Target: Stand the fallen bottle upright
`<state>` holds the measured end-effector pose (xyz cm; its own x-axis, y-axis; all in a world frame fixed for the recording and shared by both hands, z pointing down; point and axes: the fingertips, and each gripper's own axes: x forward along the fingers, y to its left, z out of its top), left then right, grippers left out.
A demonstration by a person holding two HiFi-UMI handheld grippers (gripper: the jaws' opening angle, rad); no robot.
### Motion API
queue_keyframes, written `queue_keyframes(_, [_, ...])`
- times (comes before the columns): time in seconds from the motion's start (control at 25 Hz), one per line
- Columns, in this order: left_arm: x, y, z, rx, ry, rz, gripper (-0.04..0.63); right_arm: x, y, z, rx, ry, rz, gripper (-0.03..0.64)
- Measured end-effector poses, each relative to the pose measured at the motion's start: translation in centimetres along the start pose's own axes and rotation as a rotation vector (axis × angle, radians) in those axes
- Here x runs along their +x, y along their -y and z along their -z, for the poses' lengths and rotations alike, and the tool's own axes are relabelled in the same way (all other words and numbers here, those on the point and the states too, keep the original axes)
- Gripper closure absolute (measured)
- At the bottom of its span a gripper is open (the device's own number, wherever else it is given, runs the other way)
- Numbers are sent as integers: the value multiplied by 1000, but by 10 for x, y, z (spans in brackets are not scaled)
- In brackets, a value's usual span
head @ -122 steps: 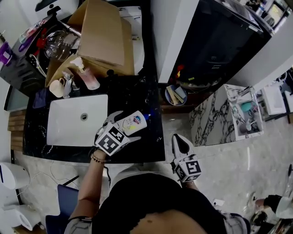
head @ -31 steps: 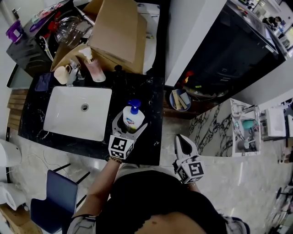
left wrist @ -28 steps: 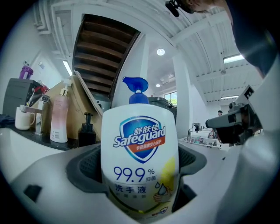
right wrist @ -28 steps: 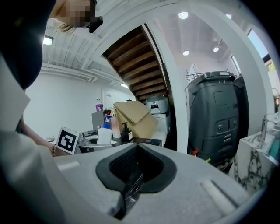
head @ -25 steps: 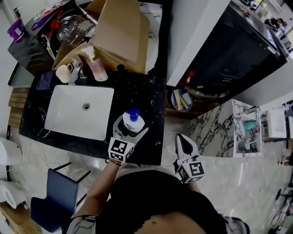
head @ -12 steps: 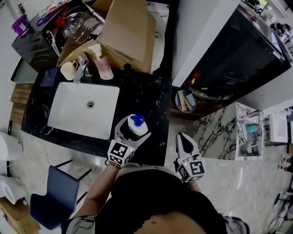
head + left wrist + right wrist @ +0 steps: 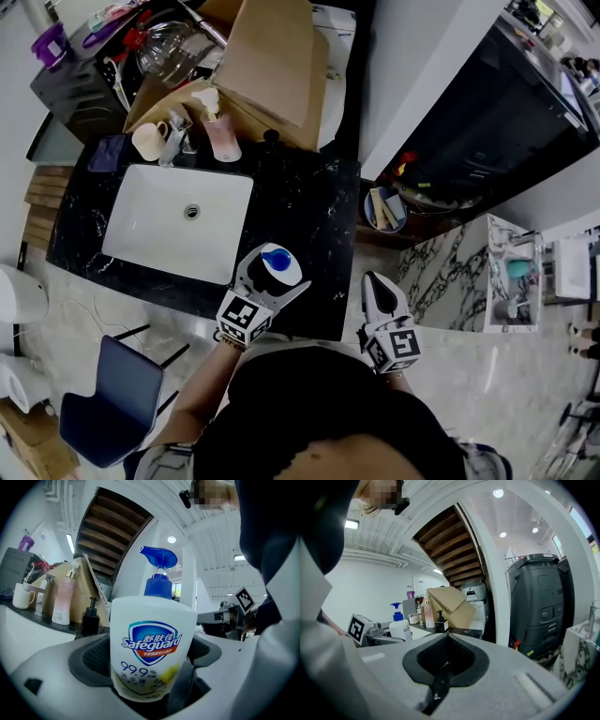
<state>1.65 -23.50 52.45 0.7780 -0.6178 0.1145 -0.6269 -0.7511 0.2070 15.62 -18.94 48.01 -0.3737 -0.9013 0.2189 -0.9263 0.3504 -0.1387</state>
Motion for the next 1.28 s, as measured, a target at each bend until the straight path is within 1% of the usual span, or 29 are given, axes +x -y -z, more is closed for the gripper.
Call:
queue_keyframes(0.28, [-7,5,1,1,-2,21,126,5,-12,-1,-2,-4,-30,612])
queue_keyframes(0.52, [-10,10,-2,5,9,45,124,5,-15,-2,-10,-3,-38,612])
queue_keyframes(0.68, [-11,10,-6,9,28,50,115,6,-18,-4,-12,1,-42,612])
queue_keyframes(0.92, [-19,15,-8,22,32,61,109,3,-18,-4,-17,6,-37,612])
queue_keyframes(1.12, [-39,13,-24,30,63,31,109,1,-18,-4,-15,9,-37,612])
queue_keyframes(1.28, [-68,6,-41,22,81,-42,109,1,-19,-3,-12,10,-44,612])
